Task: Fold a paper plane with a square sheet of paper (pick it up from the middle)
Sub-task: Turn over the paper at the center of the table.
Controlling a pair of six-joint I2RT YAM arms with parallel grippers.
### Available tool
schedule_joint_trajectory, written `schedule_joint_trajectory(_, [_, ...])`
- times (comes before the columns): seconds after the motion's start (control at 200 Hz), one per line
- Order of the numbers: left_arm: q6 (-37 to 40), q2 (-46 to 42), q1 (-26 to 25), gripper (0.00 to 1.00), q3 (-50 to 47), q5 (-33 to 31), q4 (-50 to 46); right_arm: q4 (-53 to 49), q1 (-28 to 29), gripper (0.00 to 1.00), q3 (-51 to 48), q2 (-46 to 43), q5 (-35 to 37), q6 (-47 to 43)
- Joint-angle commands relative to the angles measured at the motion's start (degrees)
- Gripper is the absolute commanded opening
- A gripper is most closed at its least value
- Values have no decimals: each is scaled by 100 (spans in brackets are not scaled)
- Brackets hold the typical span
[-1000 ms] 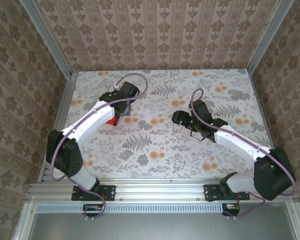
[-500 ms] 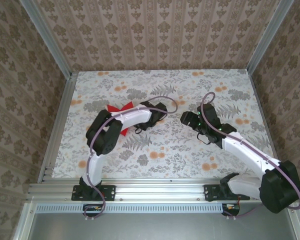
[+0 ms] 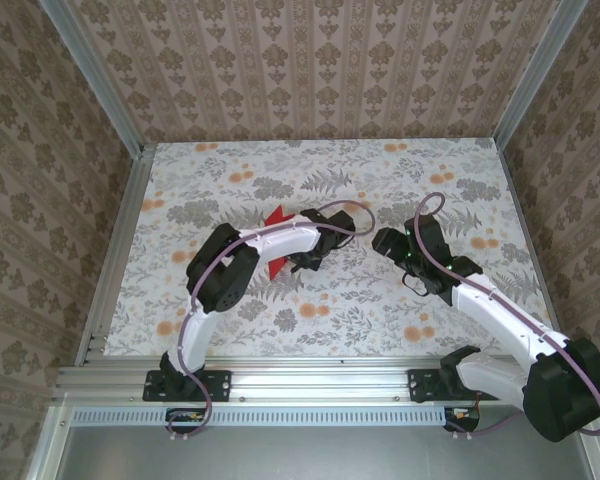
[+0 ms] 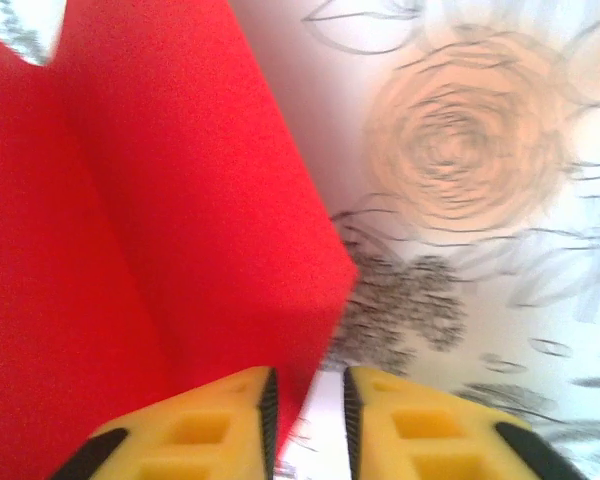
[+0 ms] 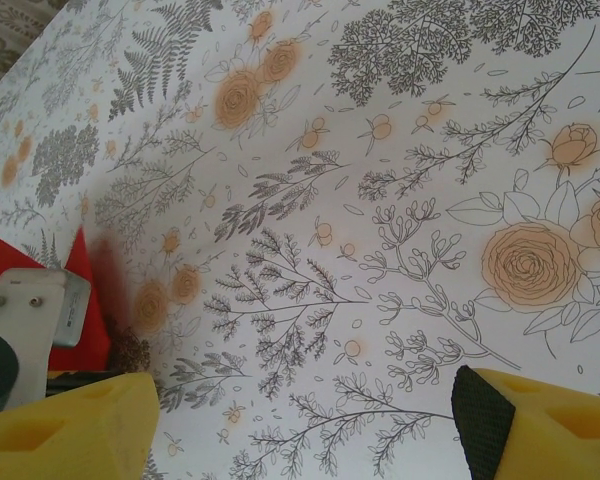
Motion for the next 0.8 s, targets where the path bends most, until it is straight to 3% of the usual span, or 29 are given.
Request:
schedule_joint_trajectory(0.0, [208, -923, -51, 38, 233, 1236, 199, -99, -51, 80, -130, -105, -43, 120])
schedule_joint_trajectory(0.18, [199, -1920, 224, 52, 73, 2500, 608, 187, -64, 81, -149, 52, -480, 50])
schedule_joint_trajectory(0.35, [-128, -2772, 1063, 57, -840, 3776, 1528, 644, 155, 81, 122, 797, -1451, -112])
schedule_joint_trajectory(0.57, [-605, -3294, 2289, 58, -2250, 4192, 2312, 1271, 1078, 81, 990, 2441, -2062, 84])
schedule_joint_trajectory(0.795, [-862, -3500, 3060, 57, -3226, 4566, 2856, 1862, 1511, 74, 1768, 3826, -2638, 532])
